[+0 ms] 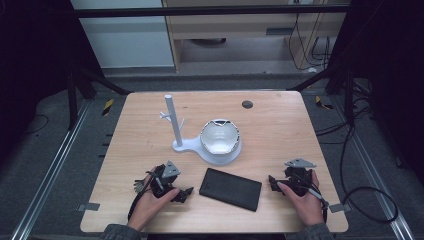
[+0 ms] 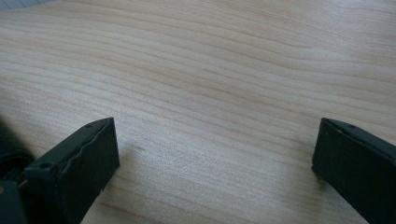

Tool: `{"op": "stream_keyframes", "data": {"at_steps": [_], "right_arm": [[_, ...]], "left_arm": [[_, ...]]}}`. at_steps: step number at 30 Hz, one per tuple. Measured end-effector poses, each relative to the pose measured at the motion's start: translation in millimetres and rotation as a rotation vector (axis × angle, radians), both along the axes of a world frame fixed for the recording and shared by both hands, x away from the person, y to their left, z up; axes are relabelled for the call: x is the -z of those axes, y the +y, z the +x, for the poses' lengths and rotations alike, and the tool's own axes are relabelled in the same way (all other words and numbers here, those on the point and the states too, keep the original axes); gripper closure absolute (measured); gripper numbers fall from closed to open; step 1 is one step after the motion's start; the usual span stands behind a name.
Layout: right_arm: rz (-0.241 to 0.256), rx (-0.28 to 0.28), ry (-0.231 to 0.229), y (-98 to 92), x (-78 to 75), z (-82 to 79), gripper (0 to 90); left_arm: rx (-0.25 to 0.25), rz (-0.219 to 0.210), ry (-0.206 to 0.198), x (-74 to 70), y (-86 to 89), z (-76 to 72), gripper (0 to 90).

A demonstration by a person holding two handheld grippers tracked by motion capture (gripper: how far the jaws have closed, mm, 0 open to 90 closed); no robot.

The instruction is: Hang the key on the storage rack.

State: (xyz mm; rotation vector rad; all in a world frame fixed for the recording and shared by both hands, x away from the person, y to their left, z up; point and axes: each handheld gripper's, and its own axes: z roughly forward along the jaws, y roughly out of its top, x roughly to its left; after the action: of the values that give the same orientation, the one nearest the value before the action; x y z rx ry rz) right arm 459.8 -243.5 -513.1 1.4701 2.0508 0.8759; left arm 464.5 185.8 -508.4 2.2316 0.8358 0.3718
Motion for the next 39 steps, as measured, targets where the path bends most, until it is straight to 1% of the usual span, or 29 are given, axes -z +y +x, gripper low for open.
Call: {"op": "stream_keyframes", "data": {"at_steps": [2, 4, 5, 6, 9, 10, 11, 13, 14, 15, 17, 19, 21, 22, 23, 24, 25, 27, 28, 29, 30, 31, 32, 33, 34, 35, 36, 37, 39], "right_arm": [[0.000, 0.000, 0.000, 0.0, 0.0, -0.1, 0.7], [0.001, -0.001, 0.000, 0.1, 0.0, -0.2, 0.6], [0.001, -0.001, 0.000, 0.1, 0.0, -0.2, 0.6], [0.002, 0.001, 0.002, 0.4, 0.0, -0.7, 0.6], [0.002, 0.000, 0.002, 0.4, 0.0, -0.7, 0.6], [0.002, 0.000, 0.002, 0.4, 0.0, -0.7, 0.6], [0.002, 0.000, 0.002, 0.4, 0.0, -0.7, 0.6], [0.002, 0.000, 0.002, 0.4, 0.0, -0.8, 0.7], [0.003, 0.000, 0.001, 0.4, 0.0, -0.7, 0.7], [0.003, 0.000, 0.001, 0.4, 0.0, -0.7, 0.7], [0.002, 0.000, 0.001, 0.4, 0.0, -0.7, 0.6], [0.003, 0.000, 0.002, 0.4, 0.0, -0.8, 0.7], [0.002, 0.000, 0.001, 0.4, 0.0, -0.7, 0.6], [0.001, -0.001, 0.001, 0.2, 0.0, -0.6, 0.6], [0.001, -0.001, 0.001, 0.2, 0.0, -0.6, 0.6], [0.002, -0.002, 0.001, 0.1, 0.0, -0.5, 0.5], [0.003, -0.003, 0.002, 0.1, 0.0, -0.5, 0.5], [0.003, -0.004, 0.002, 0.0, 0.0, -0.5, 0.5], [0.002, -0.005, 0.002, 0.0, 0.0, -0.5, 0.5], [0.002, -0.005, 0.002, 0.0, 0.0, -0.5, 0.5], [0.003, -0.005, 0.002, -0.1, 0.0, -0.5, 0.5], [0.003, -0.005, 0.002, 0.0, 0.0, -0.5, 0.5], [0.003, -0.005, 0.002, 0.0, 0.0, -0.5, 0.5], [0.003, -0.004, 0.002, 0.0, 0.0, -0.5, 0.5], [0.003, -0.005, 0.002, -0.1, 0.0, -0.5, 0.5], [0.003, -0.005, 0.002, 0.0, 0.0, -0.5, 0.5], [0.002, -0.005, 0.002, -0.1, 0.0, -0.5, 0.5], [0.003, -0.005, 0.002, -0.1, 0.0, -0.5, 0.5], [0.003, -0.007, 0.002, -0.1, 0.0, -0.4, 0.4]], "left_arm": [[0.006, -0.003, -0.003, -2.4, 3.2, -1.5, 3.0], [0.004, 0.013, -0.001, -6.8, 6.1, -2.5, 3.1], [0.004, 0.013, -0.001, -6.8, 6.1, -2.5, 3.2], [0.013, 0.035, -0.011, -15.9, 10.3, -2.8, 3.5], [0.007, 0.082, -0.014, -32.8, 21.3, 0.3, 3.8], [0.000, 0.096, -0.015, -37.9, 26.3, 2.4, 3.9], [0.000, 0.096, -0.015, -37.9, 26.3, 2.4, 4.0], [-0.015, 0.117, -0.004, -48.7, 39.0, 7.8, 4.4], [-0.034, 0.142, 0.001, -54.7, 48.6, 11.6, 4.5], [-0.034, 0.142, 0.001, -54.7, 48.6, 11.6, 4.6], [-0.058, 0.187, 0.010, -61.7, 64.5, 15.8, 4.7], [-0.074, 0.192, 0.013, -64.8, 75.3, 16.5, 4.6], [-0.080, 0.197, 0.011, -66.0, 78.6, 16.3, 4.6], [-0.090, 0.206, 0.015, -69.5, 86.6, 15.5, 4.6], [-0.090, 0.206, 0.015, -69.5, 86.6, 15.5, 4.6], [-0.098, 0.212, 0.027, -73.5, 94.3, 15.2, 4.6], [-0.100, 0.221, 0.036, -75.0, 97.8, 15.4, 4.7], [-0.107, 0.253, 0.061, -77.7, 104.0, 15.8, 5.2], [-0.108, 0.261, 0.078, -78.8, 106.7, 16.0, 5.9], [-0.108, 0.261, 0.078, -78.8, 106.7, 16.0, 6.2], [-0.099, 0.268, 0.114, -80.9, 111.0, 16.5, 7.0], [-0.096, 0.282, 0.137, -80.8, 113.4, 17.1, 8.6], [-0.096, 0.282, 0.137, -80.8, 113.4, 17.1, 9.9], [-0.094, 0.287, 0.143, -80.3, 113.9, 17.4, 9.9], [-0.087, 0.301, 0.149, -78.9, 114.8, 17.7, 11.8], [-0.082, 0.309, 0.164, -76.8, 116.0, 18.1, 14.6], [-0.086, 0.320, 0.180, -74.8, 116.7, 18.3, 15.7], [-0.090, 0.327, 0.184, -73.3, 117.1, 17.9, 16.4], [-0.079, 0.334, 0.206, -68.2, 117.9, 16.3, 23.0]]}}
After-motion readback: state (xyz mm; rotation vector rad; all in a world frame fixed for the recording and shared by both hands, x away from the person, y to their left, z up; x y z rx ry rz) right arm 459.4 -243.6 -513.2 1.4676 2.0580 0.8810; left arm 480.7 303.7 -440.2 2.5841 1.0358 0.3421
